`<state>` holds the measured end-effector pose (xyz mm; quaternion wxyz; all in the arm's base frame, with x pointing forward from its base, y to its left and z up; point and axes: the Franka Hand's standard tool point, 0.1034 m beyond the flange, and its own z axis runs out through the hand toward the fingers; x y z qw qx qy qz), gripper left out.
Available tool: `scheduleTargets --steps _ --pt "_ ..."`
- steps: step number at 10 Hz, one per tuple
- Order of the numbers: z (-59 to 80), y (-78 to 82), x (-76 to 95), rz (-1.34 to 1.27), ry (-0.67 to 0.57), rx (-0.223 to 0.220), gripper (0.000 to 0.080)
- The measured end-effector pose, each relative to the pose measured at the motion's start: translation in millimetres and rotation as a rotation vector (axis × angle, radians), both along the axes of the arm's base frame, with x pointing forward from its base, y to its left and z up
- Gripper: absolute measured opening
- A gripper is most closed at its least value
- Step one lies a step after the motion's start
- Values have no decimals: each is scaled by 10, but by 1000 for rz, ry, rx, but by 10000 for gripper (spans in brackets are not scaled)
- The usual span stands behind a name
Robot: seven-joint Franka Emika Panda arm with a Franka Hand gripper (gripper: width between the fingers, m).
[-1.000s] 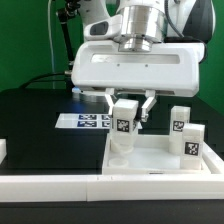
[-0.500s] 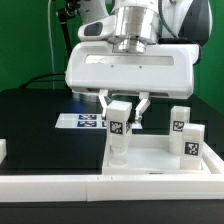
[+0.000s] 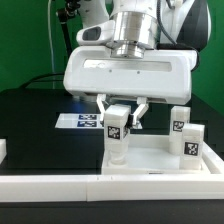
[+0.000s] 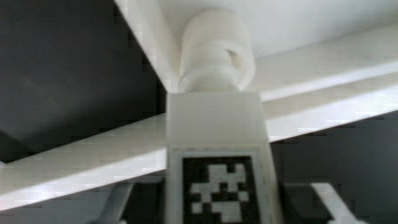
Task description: Assemble square table
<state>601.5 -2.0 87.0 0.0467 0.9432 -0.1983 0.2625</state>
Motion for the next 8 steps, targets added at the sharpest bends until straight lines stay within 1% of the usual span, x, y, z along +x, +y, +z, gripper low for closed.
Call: scheduleTargets --steps 3,5,7,8 --pt "-11 17 24 5 -7 -5 287" --pt "-63 25 11 9 -2 -12 287" --pt "-84 68 3 16 1 -13 287" --pt "-119 104 -11 22 5 -16 287"
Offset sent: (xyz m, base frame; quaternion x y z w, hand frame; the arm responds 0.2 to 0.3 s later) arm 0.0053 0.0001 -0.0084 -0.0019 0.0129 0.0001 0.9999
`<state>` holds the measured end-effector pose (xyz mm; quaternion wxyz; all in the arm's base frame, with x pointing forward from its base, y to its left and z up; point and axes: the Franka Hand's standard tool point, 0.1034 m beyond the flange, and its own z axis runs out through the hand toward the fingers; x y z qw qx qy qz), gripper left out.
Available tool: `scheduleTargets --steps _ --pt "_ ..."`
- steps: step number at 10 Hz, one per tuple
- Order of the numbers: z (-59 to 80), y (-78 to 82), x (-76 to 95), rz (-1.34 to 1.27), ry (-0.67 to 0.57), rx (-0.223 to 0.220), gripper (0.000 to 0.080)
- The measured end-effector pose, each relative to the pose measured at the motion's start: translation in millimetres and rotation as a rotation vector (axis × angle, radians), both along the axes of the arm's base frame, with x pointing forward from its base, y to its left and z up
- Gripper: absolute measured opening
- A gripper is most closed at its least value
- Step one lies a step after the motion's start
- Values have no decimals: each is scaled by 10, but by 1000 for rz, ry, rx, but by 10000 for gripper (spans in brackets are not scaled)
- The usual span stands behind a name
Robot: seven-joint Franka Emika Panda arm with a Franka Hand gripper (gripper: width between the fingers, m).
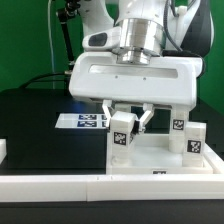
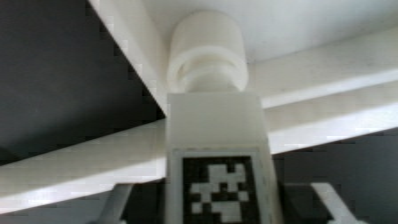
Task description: Assemble square table
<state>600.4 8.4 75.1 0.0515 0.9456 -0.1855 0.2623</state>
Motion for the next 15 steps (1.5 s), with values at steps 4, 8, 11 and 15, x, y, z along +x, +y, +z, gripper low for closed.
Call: scheduleTargets --steps 4,8,11,15 --pt "-3 30 31 24 -75 -40 287" --pt "-4 27 27 27 -78 -44 511" --pt "-5 26 27 28 -78 -44 644" --pt "-4 26 27 29 -78 -45 649"
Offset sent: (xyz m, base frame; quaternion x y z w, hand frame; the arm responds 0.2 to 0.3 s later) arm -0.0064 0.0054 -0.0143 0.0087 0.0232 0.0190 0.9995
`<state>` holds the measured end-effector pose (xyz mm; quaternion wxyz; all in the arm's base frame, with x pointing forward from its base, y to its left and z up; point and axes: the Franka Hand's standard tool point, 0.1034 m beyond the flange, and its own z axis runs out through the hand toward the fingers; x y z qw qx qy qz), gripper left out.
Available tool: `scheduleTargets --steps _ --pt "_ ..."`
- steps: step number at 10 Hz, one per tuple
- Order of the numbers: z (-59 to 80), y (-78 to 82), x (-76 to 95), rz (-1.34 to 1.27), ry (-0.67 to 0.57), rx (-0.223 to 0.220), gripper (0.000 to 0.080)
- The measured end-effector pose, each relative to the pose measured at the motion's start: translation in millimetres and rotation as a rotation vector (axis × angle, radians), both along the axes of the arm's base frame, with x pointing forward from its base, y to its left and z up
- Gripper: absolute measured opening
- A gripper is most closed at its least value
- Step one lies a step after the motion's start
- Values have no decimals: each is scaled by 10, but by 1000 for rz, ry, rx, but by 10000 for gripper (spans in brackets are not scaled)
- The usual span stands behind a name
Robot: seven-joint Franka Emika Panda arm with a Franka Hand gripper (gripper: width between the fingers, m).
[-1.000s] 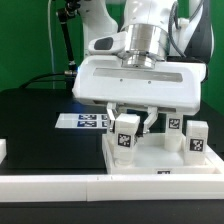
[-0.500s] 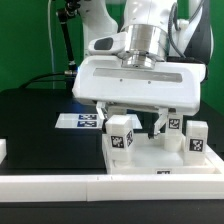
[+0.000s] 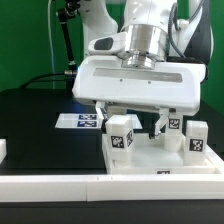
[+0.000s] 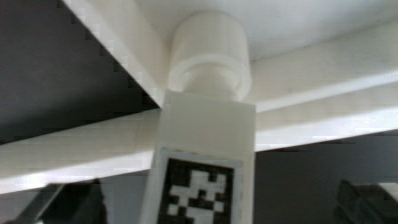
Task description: Assemble square table
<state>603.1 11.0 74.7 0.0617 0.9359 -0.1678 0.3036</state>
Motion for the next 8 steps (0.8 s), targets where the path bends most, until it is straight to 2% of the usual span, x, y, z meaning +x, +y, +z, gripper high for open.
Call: scheduleTargets --steps 1,2,3,4,5,7,8 --pt "7 -8 5 2 0 -2 649" --pt "135 -105 55 12 8 2 649" --pt "250 -191 96 5 21 26 649" --pt "300 -245 130 -7 18 49 649" --pt "232 -208 127 -14 78 90 649" --pt "285 -256 177 -32 179 160 649" --pt "270 -219 153 -39 267 209 649"
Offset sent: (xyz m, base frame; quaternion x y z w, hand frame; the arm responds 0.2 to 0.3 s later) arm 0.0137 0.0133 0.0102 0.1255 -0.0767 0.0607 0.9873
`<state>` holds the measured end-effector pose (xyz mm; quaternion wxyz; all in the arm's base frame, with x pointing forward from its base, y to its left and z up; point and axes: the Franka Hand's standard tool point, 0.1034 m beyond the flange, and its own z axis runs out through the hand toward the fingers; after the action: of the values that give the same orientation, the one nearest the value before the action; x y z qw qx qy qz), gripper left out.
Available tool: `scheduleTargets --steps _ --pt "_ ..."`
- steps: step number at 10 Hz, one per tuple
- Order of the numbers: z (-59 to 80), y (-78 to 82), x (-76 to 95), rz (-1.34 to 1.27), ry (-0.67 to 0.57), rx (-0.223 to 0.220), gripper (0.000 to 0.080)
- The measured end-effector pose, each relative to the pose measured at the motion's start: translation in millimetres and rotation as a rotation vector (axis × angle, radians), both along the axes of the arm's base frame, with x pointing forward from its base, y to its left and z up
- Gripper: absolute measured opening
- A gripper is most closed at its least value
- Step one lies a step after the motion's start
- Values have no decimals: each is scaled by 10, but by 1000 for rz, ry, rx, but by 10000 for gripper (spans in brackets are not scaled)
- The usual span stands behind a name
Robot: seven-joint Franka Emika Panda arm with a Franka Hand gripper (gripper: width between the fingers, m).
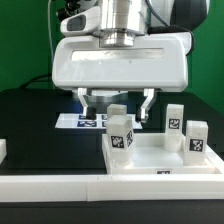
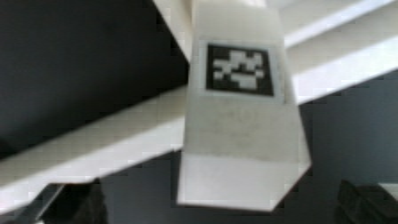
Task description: Assemble square table
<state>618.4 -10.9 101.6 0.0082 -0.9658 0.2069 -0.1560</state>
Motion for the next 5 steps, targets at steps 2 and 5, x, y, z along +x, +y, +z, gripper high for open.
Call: scheduleTargets --steps 2,5 --pt "0 29 8 1 115 56 649" --pt "11 -6 -66 -8 296 145 649"
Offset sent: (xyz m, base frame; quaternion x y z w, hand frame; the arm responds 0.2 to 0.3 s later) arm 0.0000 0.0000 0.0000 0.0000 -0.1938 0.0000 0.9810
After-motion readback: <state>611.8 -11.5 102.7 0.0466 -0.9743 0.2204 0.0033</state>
